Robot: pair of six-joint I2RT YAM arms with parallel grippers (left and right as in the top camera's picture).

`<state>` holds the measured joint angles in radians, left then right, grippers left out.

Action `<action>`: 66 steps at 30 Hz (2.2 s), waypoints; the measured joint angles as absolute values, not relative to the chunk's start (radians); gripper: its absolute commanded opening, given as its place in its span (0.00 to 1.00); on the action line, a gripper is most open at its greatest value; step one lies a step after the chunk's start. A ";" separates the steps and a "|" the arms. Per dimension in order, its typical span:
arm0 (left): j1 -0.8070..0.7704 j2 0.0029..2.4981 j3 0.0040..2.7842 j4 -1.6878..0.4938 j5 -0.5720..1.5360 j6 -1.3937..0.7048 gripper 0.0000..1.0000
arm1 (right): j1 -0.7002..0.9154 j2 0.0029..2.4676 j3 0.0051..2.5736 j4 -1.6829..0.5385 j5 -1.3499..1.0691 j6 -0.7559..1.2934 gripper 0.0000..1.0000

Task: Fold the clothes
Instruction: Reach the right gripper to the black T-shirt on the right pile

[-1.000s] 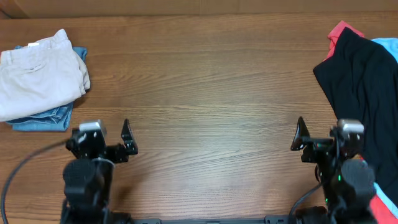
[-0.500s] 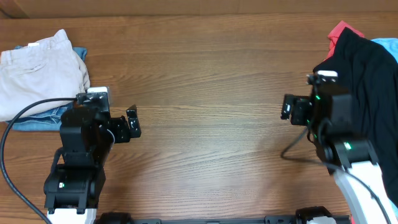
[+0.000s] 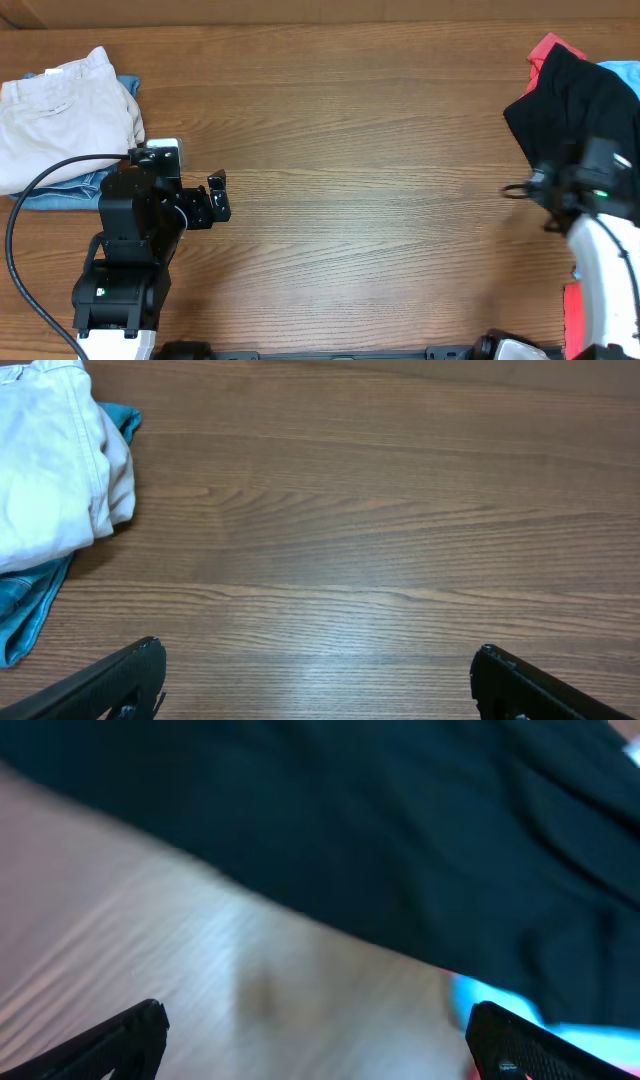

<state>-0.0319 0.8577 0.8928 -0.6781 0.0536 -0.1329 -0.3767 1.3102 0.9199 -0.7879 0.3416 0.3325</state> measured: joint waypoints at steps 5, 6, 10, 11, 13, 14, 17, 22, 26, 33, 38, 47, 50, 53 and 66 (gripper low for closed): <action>-0.032 0.858 0.893 -0.677 0.054 -0.133 1.00 | -0.623 1.369 0.920 -0.787 0.321 0.403 1.00; -0.032 0.858 0.893 -0.677 0.055 -0.133 1.00 | -0.665 1.385 0.920 -0.785 0.320 0.419 0.99; -0.032 0.858 0.893 -0.678 0.057 -0.133 1.00 | -0.813 1.455 0.918 -0.788 0.310 0.482 0.98; -0.032 0.858 0.893 -0.678 0.057 -0.133 1.00 | -0.844 1.475 0.916 -0.789 0.303 0.495 0.97; -0.032 0.858 0.893 -0.677 0.057 -0.133 1.00 | -0.899 1.520 0.910 -0.789 0.288 0.513 0.95; -0.032 0.858 0.893 -0.677 0.057 -0.133 1.00 | -0.918 1.541 0.907 -0.789 0.284 0.520 0.94; -0.032 0.858 0.893 -0.677 0.057 -0.133 1.00 | -0.954 1.591 0.902 -0.778 0.268 0.531 0.94; -0.032 0.858 0.893 -0.677 0.057 -0.133 1.00 | -0.962 1.625 0.901 -0.756 0.245 0.543 0.92; -0.032 0.858 0.893 -0.677 0.057 -0.133 1.00 | -0.962 1.634 0.901 -0.740 0.233 0.547 0.78; -0.032 0.858 0.893 -0.677 0.058 -0.133 1.00 | -0.962 1.634 0.901 -0.711 0.219 0.552 0.37; -0.032 0.858 0.893 -0.677 0.060 -0.133 1.00 | -0.962 1.634 0.900 -0.698 0.215 0.553 0.15; -0.032 0.858 0.893 -0.676 0.060 -0.133 1.00 | -0.962 1.634 0.900 -0.703 0.194 0.550 0.04; -0.032 0.858 0.893 -0.671 0.060 -0.133 1.00 | -0.960 1.634 0.926 -0.771 0.183 0.550 0.04; -0.032 0.858 0.893 -0.667 0.060 -0.133 1.00 | -0.938 1.631 1.014 -0.876 0.174 0.549 0.04; -0.032 0.858 0.893 -0.642 0.060 -0.133 1.00 | -0.471 1.435 1.363 -1.091 0.086 0.422 0.04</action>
<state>-0.0319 0.8577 0.8928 -0.6422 0.0605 -0.1326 -0.4706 1.4353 1.3632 -1.0912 0.0856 0.4217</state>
